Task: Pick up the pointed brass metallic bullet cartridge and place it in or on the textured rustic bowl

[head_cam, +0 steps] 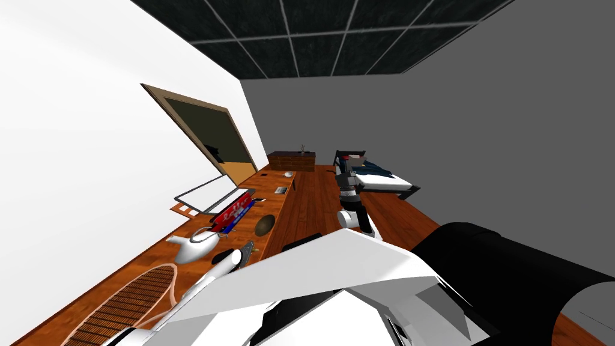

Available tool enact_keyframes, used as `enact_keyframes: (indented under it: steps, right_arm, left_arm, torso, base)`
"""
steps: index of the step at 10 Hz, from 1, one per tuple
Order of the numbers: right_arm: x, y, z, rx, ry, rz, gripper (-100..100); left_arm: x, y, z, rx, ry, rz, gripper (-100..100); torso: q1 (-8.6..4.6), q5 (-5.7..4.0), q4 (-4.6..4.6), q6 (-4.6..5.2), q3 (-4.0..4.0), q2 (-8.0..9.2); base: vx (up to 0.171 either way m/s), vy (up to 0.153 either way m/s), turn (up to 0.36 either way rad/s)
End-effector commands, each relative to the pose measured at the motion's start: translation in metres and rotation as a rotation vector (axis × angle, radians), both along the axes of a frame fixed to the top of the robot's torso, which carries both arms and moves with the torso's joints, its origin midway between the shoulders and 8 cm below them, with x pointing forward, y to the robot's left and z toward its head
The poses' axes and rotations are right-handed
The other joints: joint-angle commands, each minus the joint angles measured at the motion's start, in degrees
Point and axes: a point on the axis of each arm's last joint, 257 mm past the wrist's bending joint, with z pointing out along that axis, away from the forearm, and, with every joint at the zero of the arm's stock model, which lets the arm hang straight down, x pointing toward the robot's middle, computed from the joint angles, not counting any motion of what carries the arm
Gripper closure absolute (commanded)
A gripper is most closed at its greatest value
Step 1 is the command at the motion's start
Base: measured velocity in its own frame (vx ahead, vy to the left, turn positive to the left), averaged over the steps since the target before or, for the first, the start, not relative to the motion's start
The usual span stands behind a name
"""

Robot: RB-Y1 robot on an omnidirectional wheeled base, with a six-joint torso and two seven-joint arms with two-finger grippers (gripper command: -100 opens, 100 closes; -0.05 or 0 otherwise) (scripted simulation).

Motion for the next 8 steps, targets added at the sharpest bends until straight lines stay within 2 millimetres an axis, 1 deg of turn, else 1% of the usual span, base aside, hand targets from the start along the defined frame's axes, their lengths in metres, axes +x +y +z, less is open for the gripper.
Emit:
enact_keyframes:
  steps: [1, 3, 4, 6, 8]
  right_arm:
    - [0.0, 0.0, 0.0, 0.0, 0.0, 0.0, 0]
    - [0.0, 0.0, 0.0, 0.0, 0.0, 0.0, 0]
    - [0.0, 0.0, 0.0, 0.0, 0.0, 0.0, 0]
    - [0.0, 0.0, 0.0, 0.0, 0.0, 0.0, 0]
    - [0.0, 0.0, 0.0, 0.0, 0.0, 0.0, 0]
  left_arm:
    - [0.005, 0.005, 0.005, 0.007, 0.0, -0.024, 100]
    - [0.011, 0.01, 0.01, 0.015, 0.001, -0.05, 100]
    - [0.015, 0.017, 0.016, 0.021, 0.006, -0.075, 100]
    - [0.019, 0.024, 0.022, 0.026, 0.012, -0.098, 100]
    - [0.022, 0.03, 0.028, 0.029, 0.018, -0.118, 100]
  torso:
    - [0.0, 0.0, 0.0, 0.0, 0.0, 0.0]
    - [0.18, 0.02, 0.0, -0.01, 0.0, 0.0]
    - [0.19, 0.02, -0.01, -0.01, -0.01, -0.01]
    - [-0.06, -0.02, -0.02, 0.01, -0.02, -0.03]
    - [0.05, -0.02, -0.02, 0.05, -0.07, -0.12]
  base:
    - [-0.039, -0.103, 0.061]
    - [-0.039, -0.096, 0.063]
    - [-0.034, -0.136, 0.116]
    - [-0.025, -0.154, 0.082]
    - [-0.013, -0.11, 0.041]
